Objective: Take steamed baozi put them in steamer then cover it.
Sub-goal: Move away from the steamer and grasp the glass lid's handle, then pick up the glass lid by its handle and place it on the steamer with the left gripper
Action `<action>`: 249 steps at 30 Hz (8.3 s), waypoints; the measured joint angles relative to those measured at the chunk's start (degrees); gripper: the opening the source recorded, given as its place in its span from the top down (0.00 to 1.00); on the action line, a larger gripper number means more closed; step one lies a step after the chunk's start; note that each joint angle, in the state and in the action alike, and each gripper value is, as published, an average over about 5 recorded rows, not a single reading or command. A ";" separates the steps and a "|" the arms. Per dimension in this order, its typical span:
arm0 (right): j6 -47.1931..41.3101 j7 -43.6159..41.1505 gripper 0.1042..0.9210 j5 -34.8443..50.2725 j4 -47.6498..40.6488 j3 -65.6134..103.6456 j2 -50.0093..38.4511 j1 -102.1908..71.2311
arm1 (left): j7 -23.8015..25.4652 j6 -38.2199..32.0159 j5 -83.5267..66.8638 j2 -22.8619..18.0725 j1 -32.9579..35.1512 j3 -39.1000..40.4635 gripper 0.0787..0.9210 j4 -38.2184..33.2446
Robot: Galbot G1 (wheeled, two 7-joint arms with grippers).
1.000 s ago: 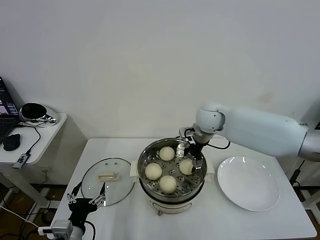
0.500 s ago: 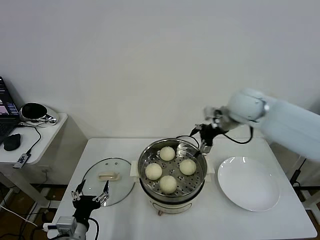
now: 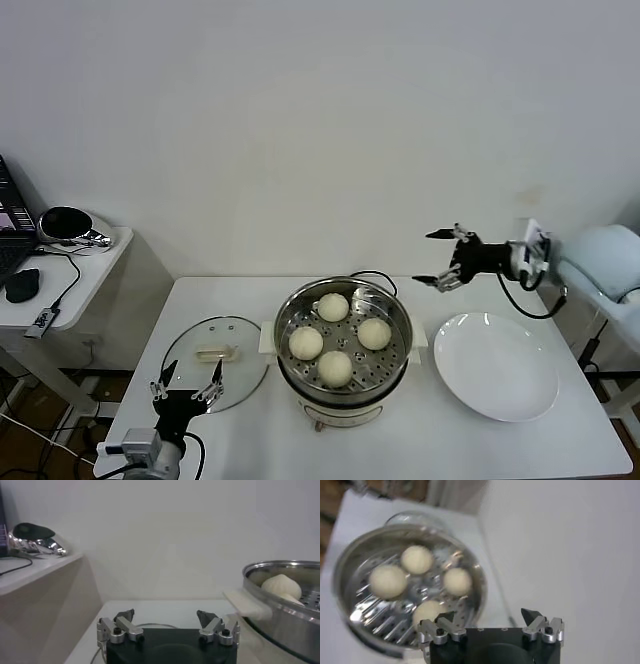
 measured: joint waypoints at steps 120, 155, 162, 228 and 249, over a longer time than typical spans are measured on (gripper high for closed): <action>22.94 31.21 0.12 0.62 1.90 49.67 41.49 -68.27 | -13.56 -1.30 76.49 10.53 -28.02 15.36 0.38 44.99; 19.64 31.25 0.12 3.00 5.21 49.00 41.32 -67.76 | -11.97 5.25 66.93 15.30 -21.32 12.77 0.93 30.67; 17.93 31.62 0.12 2.72 5.14 48.21 41.59 -66.91 | -8.53 12.59 68.18 17.34 -20.18 11.45 0.93 22.21; 16.15 32.68 0.12 -4.56 -0.91 43.60 44.05 -62.54 | 21.99 25.97 102.44 -5.07 -34.12 48.56 0.93 15.92; 16.70 32.44 0.12 -5.01 -1.53 43.22 43.81 -62.08 | 22.08 25.97 105.50 -6.23 -33.40 48.43 0.93 17.82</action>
